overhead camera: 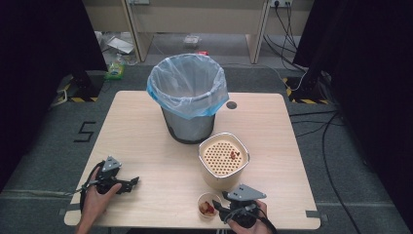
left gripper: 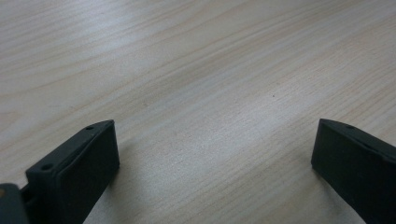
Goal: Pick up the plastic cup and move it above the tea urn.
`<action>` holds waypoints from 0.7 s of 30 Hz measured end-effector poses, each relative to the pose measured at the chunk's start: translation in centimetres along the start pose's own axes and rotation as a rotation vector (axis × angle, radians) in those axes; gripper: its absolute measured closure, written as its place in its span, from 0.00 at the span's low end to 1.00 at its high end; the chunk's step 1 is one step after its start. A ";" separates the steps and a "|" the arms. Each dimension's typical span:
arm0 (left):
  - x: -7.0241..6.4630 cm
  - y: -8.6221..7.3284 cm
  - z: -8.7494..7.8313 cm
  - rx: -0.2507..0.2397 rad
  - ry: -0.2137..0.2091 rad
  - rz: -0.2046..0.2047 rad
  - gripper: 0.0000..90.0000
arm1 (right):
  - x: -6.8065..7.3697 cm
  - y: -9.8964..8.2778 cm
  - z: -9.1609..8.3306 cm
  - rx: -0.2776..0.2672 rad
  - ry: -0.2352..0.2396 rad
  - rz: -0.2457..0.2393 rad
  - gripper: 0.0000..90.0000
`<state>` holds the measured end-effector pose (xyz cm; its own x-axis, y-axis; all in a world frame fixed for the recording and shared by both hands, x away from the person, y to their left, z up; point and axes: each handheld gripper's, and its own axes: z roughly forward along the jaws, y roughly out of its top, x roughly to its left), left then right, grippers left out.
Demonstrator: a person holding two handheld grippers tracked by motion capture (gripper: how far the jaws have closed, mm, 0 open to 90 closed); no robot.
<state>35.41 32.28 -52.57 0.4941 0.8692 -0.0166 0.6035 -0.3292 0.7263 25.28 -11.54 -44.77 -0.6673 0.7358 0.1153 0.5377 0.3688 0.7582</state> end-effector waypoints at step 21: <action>0.0 0.0 0.0 -0.001 -0.001 0.001 0.00 | -2.3 -1.7 -1.0 0.020 0.066 -0.016 0.97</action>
<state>35.41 32.27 -52.57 0.4951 0.8687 -0.0169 0.6027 -0.3294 0.7268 25.41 -14.43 -45.69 -0.7080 0.6910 0.1461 0.5366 0.3918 0.7473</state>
